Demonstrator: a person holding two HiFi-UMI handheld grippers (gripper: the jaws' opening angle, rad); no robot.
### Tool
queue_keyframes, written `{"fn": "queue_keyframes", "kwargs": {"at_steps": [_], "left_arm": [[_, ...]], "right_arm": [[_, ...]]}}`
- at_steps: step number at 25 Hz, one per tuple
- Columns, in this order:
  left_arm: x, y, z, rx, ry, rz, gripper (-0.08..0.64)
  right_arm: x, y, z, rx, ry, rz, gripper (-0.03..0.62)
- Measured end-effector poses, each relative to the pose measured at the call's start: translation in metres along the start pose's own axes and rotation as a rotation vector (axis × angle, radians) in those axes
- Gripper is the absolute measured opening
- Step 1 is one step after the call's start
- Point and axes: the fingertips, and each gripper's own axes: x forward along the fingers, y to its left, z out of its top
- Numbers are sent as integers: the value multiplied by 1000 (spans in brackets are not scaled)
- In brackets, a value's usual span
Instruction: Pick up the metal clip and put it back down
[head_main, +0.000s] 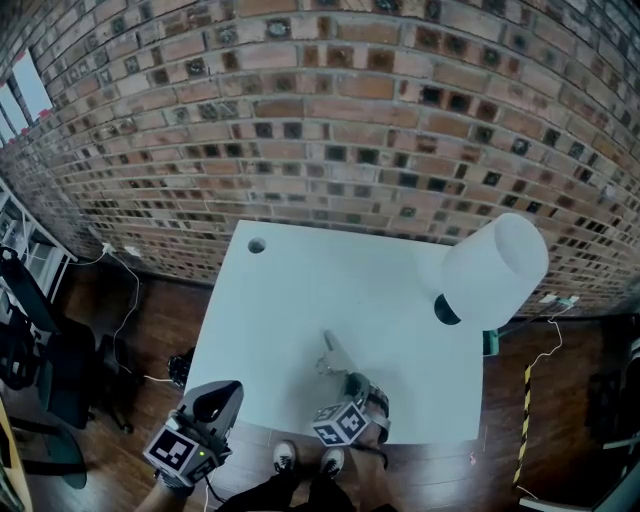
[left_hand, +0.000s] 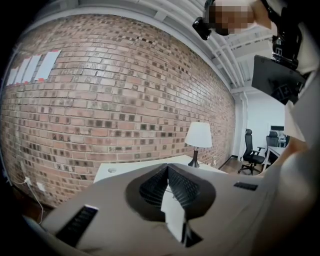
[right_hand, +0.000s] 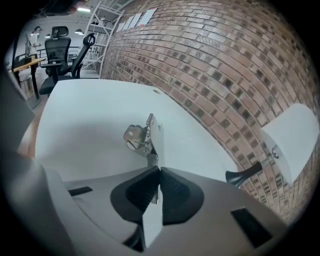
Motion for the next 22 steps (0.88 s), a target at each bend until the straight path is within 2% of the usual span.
{"fn": "queue_keyframes", "kwargs": {"at_steps": [5,9,12,17,22], "left_arm": [[4,-4,-1,-4,5,-6,3],[5,-6,-1,-6,11,-10,4],[5,-6,0,-8,10,-11,3],[7,-10,5,-10,-4,-25,3],[7,-13,14,-43,-44,-32,3]], "right_arm": [[7,4,-5,-46,16,-27,-2],[11,8,-8,-95,11,-48,25],[11,10,-8,-111,0,-40,26],[7,11,-3,-52,-69,40,47],[-6,12,-16,17,-75,114,77]]}}
